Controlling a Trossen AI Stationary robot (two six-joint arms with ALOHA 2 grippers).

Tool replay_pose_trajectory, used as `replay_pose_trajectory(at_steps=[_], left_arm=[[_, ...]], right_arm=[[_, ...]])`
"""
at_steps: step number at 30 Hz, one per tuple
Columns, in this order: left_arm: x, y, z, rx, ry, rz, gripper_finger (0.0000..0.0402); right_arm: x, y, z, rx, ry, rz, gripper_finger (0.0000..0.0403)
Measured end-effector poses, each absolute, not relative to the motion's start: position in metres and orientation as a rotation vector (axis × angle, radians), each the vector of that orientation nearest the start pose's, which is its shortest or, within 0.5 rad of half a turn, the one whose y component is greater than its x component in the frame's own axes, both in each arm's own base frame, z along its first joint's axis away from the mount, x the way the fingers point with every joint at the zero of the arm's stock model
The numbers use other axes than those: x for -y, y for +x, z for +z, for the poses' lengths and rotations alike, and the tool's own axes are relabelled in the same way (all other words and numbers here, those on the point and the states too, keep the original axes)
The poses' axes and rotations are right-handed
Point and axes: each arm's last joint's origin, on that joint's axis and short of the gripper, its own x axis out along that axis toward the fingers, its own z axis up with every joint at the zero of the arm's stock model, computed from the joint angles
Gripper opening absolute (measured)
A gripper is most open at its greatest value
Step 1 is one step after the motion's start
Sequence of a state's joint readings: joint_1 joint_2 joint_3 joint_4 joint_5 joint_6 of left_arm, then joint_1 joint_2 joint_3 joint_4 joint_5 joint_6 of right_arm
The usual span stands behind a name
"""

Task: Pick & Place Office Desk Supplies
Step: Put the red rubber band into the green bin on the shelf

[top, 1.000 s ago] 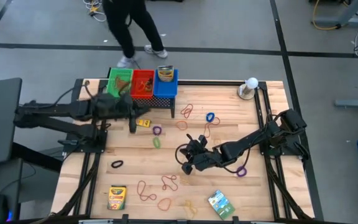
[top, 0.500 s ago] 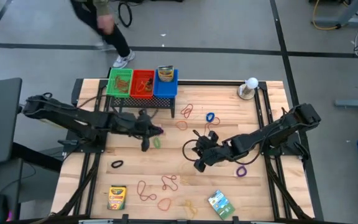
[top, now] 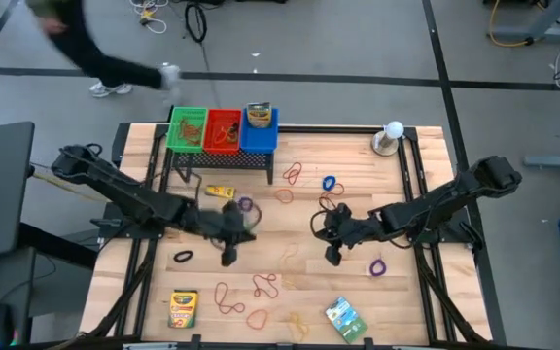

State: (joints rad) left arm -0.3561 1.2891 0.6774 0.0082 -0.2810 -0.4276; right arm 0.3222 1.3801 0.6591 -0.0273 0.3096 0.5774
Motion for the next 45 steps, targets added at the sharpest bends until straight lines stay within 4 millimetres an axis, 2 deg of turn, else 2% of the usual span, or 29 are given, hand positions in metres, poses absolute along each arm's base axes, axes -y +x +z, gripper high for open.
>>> replay_pose_trajectory(at_steps=[9,14,20,25,28,34,45], left_arm=[[0.15,0.247,0.208,-0.876,-0.206,0.002,0.0014],[0.188,0.248,0.207,-1.011,-0.204,-0.034,0.0049],[0.237,0.253,0.204,-1.082,-0.185,-0.104,0.0099],[0.267,0.26,0.191,-1.146,-0.187,-0.094,0.0128],[0.279,0.265,0.183,-1.165,-0.19,-0.04,0.0141],[0.28,0.269,0.163,-1.235,-0.209,0.142,0.0152],[0.282,0.273,0.136,-1.274,-0.294,0.261,0.0122]], right_arm=[[-0.064,0.228,0.164,-0.714,0.259,-0.198,0.0004],[-0.062,0.224,0.157,-0.74,0.216,-0.189,0.0004],[-0.062,0.222,0.155,-0.759,0.167,-0.155,0.0004],[-0.063,0.222,0.155,-0.761,0.15,-0.139,0.0005],[-0.063,0.222,0.155,-0.761,0.147,-0.135,0.0005],[-0.063,0.222,0.155,-0.763,0.127,-0.126,0.0005],[-0.063,0.222,0.155,-0.766,0.121,-0.116,0.0005]])
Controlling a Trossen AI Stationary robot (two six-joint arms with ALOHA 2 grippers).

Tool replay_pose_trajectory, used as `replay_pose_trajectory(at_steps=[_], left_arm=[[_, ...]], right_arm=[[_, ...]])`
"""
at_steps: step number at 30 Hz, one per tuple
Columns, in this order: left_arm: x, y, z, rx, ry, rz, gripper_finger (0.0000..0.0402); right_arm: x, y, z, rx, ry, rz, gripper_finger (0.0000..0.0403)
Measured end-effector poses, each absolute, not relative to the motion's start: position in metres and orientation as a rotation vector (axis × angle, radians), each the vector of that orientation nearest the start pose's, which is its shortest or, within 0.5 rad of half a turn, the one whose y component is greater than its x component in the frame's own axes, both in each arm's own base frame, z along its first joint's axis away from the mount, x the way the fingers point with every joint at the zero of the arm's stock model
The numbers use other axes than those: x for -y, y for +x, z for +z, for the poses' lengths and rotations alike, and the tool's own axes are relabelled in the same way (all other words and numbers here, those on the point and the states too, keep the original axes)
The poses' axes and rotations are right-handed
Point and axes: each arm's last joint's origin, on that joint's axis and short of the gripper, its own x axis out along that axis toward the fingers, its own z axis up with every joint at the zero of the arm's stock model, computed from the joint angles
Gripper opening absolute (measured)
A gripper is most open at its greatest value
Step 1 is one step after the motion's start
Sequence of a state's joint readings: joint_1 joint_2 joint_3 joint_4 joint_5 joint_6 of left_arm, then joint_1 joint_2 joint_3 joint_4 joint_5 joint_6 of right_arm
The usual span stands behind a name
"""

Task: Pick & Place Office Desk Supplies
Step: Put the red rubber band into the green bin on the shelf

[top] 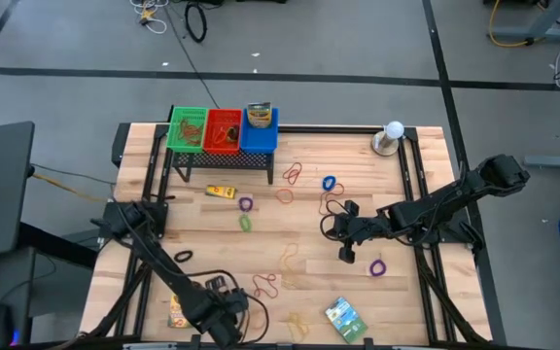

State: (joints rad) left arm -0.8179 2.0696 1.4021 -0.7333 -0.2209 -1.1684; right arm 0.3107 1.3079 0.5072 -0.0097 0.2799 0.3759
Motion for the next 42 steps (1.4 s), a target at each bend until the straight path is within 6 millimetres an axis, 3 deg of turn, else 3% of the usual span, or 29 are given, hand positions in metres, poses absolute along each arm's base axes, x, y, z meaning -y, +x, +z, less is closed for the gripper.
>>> replay_pose_trajectory(at_steps=[5,11,16,23,27,33,42], left_arm=[[0.28,0.276,0.129,-1.286,-0.293,0.291,0.0088],[0.273,0.281,0.129,-1.279,-0.303,0.322,0.0017],[0.268,0.28,0.14,-1.231,-0.281,0.349,0.0005],[0.26,0.277,0.209,-1.018,-0.364,0.312,0.0003],[0.241,0.274,0.256,-0.857,-0.42,0.331,0.0003],[0.19,0.272,0.314,-0.557,-0.475,0.497,0.0003],[0.085,0.248,0.388,-0.219,-0.454,0.786,0.0003]], right_arm=[[-0.063,0.222,0.155,-0.767,0.106,-0.11,0.0005],[-0.063,0.222,0.155,-0.766,0.1,-0.107,0.0005],[-0.063,0.222,0.155,-0.768,0.067,-0.095,0.0005],[-0.063,0.223,0.155,-0.763,0.048,-0.095,0.0005],[-0.063,0.224,0.157,-0.741,0.045,-0.105,0.0005],[-0.063,0.226,0.159,-0.705,0.054,-0.108,0.0005],[-0.063,0.227,0.16,-0.694,0.057,-0.12,0.0005]])
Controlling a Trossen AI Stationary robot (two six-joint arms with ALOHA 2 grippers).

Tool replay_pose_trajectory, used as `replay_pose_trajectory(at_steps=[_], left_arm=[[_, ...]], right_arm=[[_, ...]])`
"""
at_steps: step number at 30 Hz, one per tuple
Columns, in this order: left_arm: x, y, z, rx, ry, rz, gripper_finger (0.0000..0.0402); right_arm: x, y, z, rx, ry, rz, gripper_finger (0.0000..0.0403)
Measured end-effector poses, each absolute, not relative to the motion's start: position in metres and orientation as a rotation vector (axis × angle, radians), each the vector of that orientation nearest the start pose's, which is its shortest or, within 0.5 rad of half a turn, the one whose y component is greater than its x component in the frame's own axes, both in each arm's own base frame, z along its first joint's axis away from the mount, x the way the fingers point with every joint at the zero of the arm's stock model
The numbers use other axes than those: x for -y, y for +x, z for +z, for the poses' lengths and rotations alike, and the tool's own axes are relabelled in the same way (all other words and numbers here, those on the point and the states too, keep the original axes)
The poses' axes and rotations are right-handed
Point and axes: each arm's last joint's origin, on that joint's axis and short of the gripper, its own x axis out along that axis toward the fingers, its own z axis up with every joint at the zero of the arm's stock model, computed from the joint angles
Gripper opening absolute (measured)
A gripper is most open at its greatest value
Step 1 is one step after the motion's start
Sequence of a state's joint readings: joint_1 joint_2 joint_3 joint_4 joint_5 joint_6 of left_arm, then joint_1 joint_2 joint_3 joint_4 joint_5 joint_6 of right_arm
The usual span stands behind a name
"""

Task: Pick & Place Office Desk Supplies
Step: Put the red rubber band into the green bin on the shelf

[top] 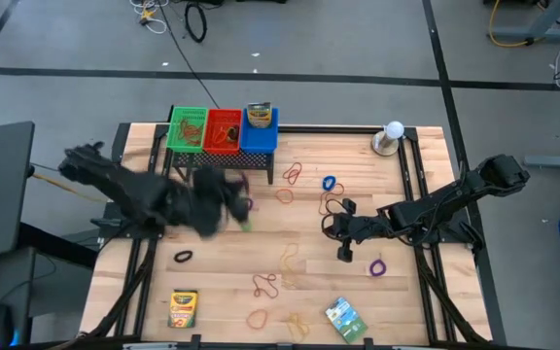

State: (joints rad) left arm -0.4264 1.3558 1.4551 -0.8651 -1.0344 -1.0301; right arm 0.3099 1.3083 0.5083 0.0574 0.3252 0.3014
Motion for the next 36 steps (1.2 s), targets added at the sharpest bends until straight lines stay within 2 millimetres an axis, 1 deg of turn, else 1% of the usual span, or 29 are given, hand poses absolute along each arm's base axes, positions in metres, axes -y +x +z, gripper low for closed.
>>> replay_pose_trajectory(at_steps=[3,5,9,13,16,18,21,22,24,29,33,36], left_arm=[[0.048,0.232,0.408,-0.139,-0.444,0.898,0.0003],[0.025,0.22,0.419,-0.119,-0.415,0.962,0.0004],[-0.016,0.194,0.434,-0.164,-0.338,1.028,0.0004],[-0.052,0.172,0.437,-0.256,-0.309,1.068,0.0003],[-0.075,0.151,0.434,-0.343,-0.32,1.142,0.0003],[-0.087,0.141,0.431,-0.401,-0.326,1.176,0.0003],[-0.102,0.131,0.422,-0.497,-0.328,1.203,0.0003],[-0.107,0.13,0.417,-0.514,-0.333,1.208,0.0003],[-0.116,0.128,0.4,-0.554,-0.359,1.226,0.0003],[-0.136,0.121,0.362,-0.567,-0.41,1.233,0.0002],[-0.148,0.118,0.339,-0.574,-0.476,1.223,0.0002],[-0.153,0.112,0.328,-0.608,-0.504,1.257,0.0005]], right_arm=[[-0.062,0.227,0.16,-0.68,0.072,-0.169,0.0005],[-0.06,0.227,0.161,-0.673,0.096,-0.201,0.0005],[-0.054,0.229,0.161,-0.663,0.162,-0.251,0.0005],[-0.049,0.23,0.161,-0.643,0.196,-0.315,0.0005],[-0.046,0.231,0.161,-0.626,0.221,-0.354,0.0005],[-0.044,0.231,0.162,-0.62,0.241,-0.368,0.0005],[-0.042,0.232,0.162,-0.609,0.251,-0.378,0.0005],[-0.041,0.232,0.162,-0.606,0.251,-0.379,0.0005],[-0.04,0.233,0.163,-0.604,0.25,-0.384,0.0005],[-0.04,0.233,0.163,-0.592,0.25,-0.402,0.0005],[-0.04,0.233,0.163,-0.586,0.252,-0.403,0.0005],[-0.04,0.233,0.164,-0.58,0.255,-0.402,0.0005]])
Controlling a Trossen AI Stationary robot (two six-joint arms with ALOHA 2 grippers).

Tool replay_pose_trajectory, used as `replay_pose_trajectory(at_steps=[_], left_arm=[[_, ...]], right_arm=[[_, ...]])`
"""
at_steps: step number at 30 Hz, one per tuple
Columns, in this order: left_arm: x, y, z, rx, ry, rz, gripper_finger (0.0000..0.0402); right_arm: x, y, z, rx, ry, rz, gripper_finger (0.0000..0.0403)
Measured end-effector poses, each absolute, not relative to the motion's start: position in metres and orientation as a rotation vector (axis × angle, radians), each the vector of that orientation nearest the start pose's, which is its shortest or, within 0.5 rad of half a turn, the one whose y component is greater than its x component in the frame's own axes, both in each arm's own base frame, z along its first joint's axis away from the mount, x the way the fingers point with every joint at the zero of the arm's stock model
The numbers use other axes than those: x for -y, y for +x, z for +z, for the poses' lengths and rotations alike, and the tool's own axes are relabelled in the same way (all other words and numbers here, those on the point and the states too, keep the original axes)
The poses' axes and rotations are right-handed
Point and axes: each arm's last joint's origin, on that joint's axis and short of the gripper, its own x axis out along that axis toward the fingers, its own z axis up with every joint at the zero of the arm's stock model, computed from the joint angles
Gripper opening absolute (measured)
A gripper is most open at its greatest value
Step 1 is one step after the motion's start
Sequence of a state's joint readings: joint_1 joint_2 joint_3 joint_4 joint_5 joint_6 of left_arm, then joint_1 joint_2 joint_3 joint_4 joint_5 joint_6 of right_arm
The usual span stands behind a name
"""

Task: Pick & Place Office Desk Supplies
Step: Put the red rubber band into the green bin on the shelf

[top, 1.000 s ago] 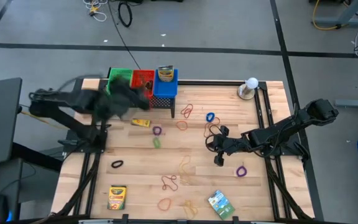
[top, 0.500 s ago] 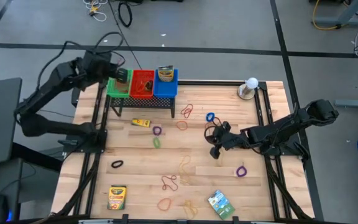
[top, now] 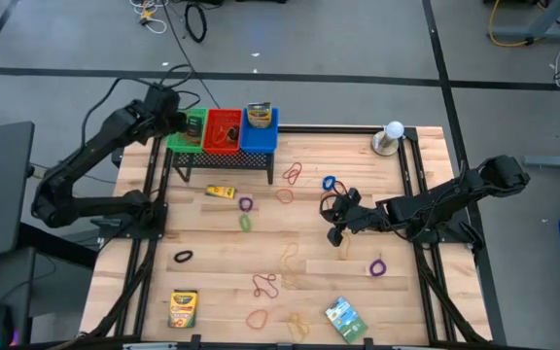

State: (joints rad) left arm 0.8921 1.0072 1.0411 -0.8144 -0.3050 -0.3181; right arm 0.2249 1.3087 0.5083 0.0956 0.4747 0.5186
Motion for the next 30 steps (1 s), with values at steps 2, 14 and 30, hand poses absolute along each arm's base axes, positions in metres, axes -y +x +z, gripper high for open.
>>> replay_pose_trajectory(at_steps=[2,14,30], left_arm=[[-0.154,0.11,0.323,-0.624,-0.526,1.272,0.001],[-0.141,0.101,0.333,-0.763,-0.575,1.235,0.0113],[-0.14,0.104,0.36,-0.94,-0.635,1.115,0.0202]], right_arm=[[-0.04,0.234,0.164,-0.579,0.255,-0.402,0.0005],[-0.04,0.234,0.164,-0.578,0.243,-0.394,0.0005],[-0.042,0.234,0.164,-0.587,0.288,-0.351,0.0005]])
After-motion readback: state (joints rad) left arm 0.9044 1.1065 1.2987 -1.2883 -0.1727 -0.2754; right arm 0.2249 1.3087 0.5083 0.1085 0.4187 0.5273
